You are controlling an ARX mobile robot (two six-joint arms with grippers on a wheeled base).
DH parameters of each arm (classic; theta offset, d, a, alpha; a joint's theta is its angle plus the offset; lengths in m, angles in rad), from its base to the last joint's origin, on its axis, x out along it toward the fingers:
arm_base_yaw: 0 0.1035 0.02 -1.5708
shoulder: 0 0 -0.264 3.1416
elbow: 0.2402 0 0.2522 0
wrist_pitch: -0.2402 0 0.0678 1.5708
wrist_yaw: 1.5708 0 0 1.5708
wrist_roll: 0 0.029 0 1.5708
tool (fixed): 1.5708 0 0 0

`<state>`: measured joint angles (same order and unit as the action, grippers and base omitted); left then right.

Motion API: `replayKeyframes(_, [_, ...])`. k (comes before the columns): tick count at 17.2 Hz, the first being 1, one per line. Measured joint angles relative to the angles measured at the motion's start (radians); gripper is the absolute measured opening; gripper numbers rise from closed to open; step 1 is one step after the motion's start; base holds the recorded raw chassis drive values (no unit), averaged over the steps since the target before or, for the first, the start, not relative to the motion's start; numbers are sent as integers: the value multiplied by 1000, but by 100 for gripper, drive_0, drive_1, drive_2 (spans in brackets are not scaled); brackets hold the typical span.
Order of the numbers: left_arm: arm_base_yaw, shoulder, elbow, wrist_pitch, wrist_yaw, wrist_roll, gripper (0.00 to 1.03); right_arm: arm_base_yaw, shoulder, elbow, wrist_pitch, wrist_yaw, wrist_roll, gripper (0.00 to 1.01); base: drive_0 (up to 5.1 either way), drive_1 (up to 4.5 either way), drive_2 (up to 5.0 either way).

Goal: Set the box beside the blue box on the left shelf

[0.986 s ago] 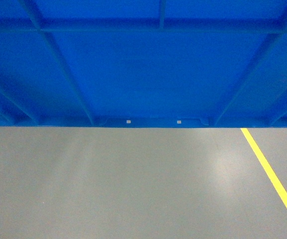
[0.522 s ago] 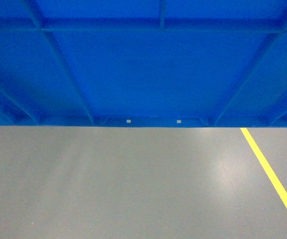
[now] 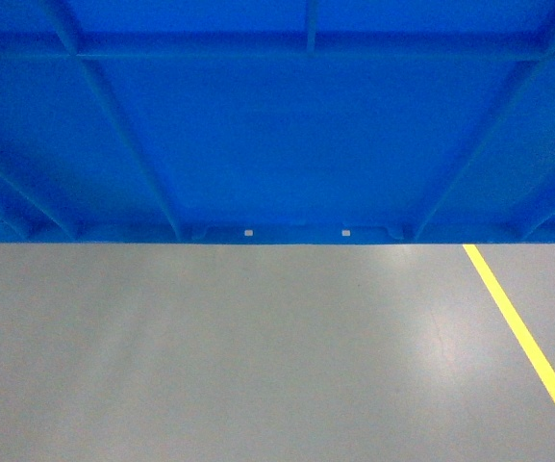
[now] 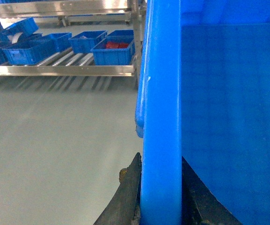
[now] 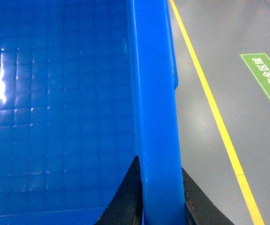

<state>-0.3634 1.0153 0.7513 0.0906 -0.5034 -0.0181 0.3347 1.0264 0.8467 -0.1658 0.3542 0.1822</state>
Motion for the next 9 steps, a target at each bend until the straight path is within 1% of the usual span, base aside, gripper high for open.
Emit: replayKeyframes(9, [0,1,0,-3,-1,1,12,0,4,-1,-5,-2,2,10,2,420,-416])
